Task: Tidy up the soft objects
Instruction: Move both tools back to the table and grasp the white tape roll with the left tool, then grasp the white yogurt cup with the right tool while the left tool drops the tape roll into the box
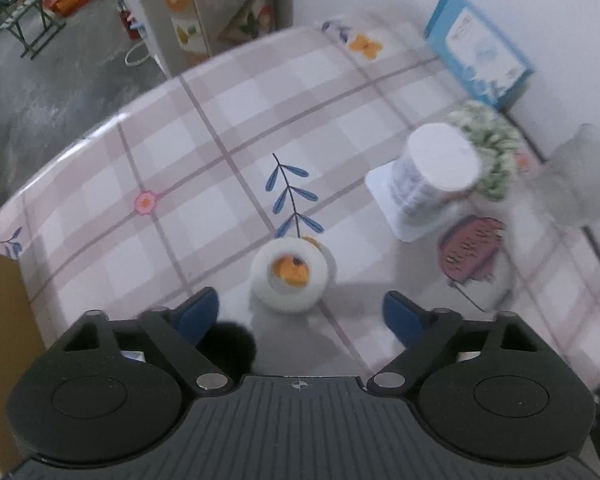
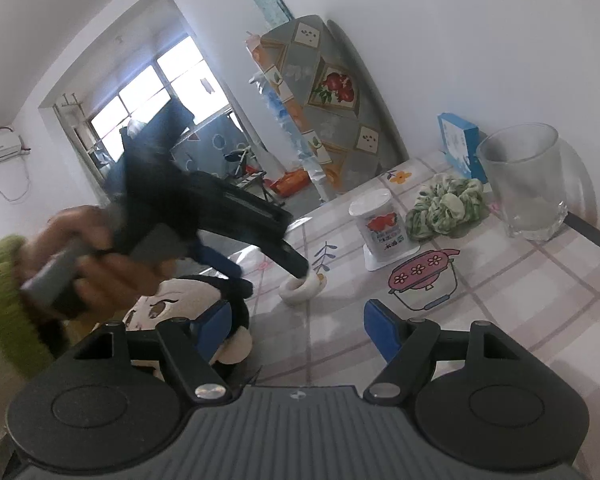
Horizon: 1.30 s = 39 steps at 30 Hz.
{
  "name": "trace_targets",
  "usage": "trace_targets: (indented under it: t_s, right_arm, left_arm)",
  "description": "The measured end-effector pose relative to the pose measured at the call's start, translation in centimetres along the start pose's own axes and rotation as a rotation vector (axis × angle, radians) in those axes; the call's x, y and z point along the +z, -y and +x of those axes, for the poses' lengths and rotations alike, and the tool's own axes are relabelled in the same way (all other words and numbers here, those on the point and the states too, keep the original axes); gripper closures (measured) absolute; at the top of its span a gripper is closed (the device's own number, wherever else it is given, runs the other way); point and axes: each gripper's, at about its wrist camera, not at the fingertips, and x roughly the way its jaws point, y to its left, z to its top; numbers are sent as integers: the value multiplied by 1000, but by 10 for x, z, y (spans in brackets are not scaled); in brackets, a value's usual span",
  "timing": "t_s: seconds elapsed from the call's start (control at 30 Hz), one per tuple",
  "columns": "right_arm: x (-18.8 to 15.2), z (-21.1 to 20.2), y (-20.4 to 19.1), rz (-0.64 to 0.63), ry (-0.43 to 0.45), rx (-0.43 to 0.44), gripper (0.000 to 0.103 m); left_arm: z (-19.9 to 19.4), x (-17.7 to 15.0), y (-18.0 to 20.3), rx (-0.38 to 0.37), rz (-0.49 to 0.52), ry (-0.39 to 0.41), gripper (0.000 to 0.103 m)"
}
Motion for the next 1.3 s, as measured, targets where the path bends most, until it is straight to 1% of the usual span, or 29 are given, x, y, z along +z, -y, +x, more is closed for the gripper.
trace_targets:
  t_s: [0.13,0.2,0.23,0.27,0.37,0.43,0.5,0.6,0.67,0.73,0.83,0.97,1.13,1.3]
  right_arm:
    - [0,3,10,-6,-1,10,42]
    - [0,2,15,6,2,15,42]
    - [0,2,18,15,3,19,42]
    - [0,2,20,23,6,21,42]
    - [0,2,26,40,15,26,42]
    - [-1,2,28,48,18,29,42]
    - [-1,1,29,54,19,30,42]
    - [0,0,30,57,20,27,42]
    - [1,-1,30,53,21,14,42]
    - [4,-2,29,43,24,4,42]
    - [14,-2,27,2,30,-27,42]
    - [35,6,23,-95,46,-86,42]
    - [62,41,21,-203,48,-109,42]
    - [76,92,22,-279,0,-146,42]
  left_arm:
    - [19,10,-1,-9,-19,-36,28]
    - [25,12,-2,-2,-23,-48,35]
    - [28,12,-2,3,-25,-56,36]
    - [29,13,-1,4,-29,-50,35]
    - [29,14,-3,8,-39,-39,39]
    - [27,13,-2,5,-41,-30,44]
    - [26,13,-1,8,-35,-21,55]
    - [25,10,1,9,-31,-12,55]
    - [24,9,-1,23,-47,-3,55]
    - [21,6,-4,24,-54,24,55]
    - [10,2,-11,-7,-80,53,55]
    - [-4,-2,-21,-51,-114,91,55]
    - [-11,-6,-34,-89,-164,119,55]
    - [-10,-8,-42,-104,-192,127,55]
